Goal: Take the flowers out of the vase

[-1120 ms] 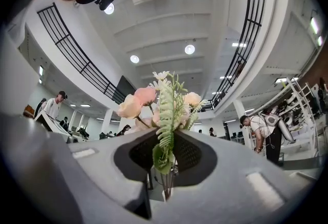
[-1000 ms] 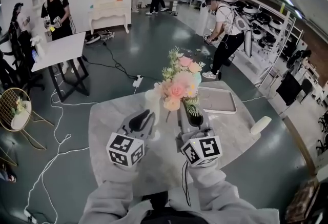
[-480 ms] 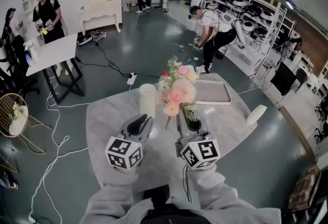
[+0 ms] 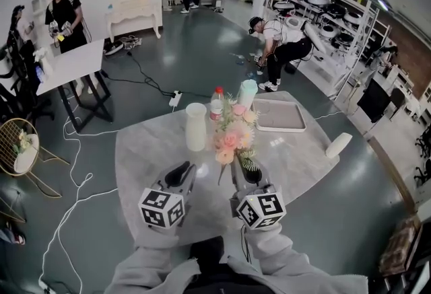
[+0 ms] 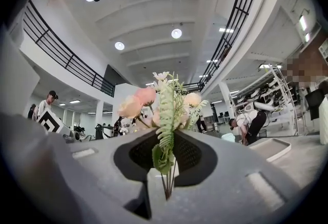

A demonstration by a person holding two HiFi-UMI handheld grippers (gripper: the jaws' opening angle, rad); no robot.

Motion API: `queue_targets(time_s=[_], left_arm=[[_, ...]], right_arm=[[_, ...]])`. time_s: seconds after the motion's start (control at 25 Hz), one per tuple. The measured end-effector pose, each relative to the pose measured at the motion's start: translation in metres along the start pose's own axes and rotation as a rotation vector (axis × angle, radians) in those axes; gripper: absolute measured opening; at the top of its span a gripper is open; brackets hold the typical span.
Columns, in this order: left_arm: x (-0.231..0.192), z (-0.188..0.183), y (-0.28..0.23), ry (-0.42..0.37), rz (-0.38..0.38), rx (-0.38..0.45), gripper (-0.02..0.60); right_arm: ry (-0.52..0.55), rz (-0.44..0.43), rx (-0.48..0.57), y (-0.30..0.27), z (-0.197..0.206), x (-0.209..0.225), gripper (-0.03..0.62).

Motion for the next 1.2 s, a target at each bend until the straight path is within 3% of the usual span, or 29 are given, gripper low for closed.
queue_targets(time_s=[0.56, 0.88, 1.2], left_arm=[[0.024, 0.066, 0.031, 0.087, 0.002, -0.122, 0.071], [0.039, 0.095, 0.041, 0.116, 0.004, -0.181, 0.071], [0.049, 0.103, 0.039, 0.127, 0.012, -0.201, 0.071]], right_arm=[[-0.122, 0.075, -0.187, 0.062, 0.063, -0.005, 0.06], [-0.199, 0.117, -0.213, 0.086, 0.082, -0.011, 0.058], [-0.19, 0.107, -0.215, 0.092, 0.082, -0.011, 0.058]])
Point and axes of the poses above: the fingertips, and each gripper's own axes: y backward along the fingers, x to its right, z out of its underside, the point moved 7 cm from there along y, backward along the fingers, and after that the axes turned 1 degree about z, right-handed, at the moved point
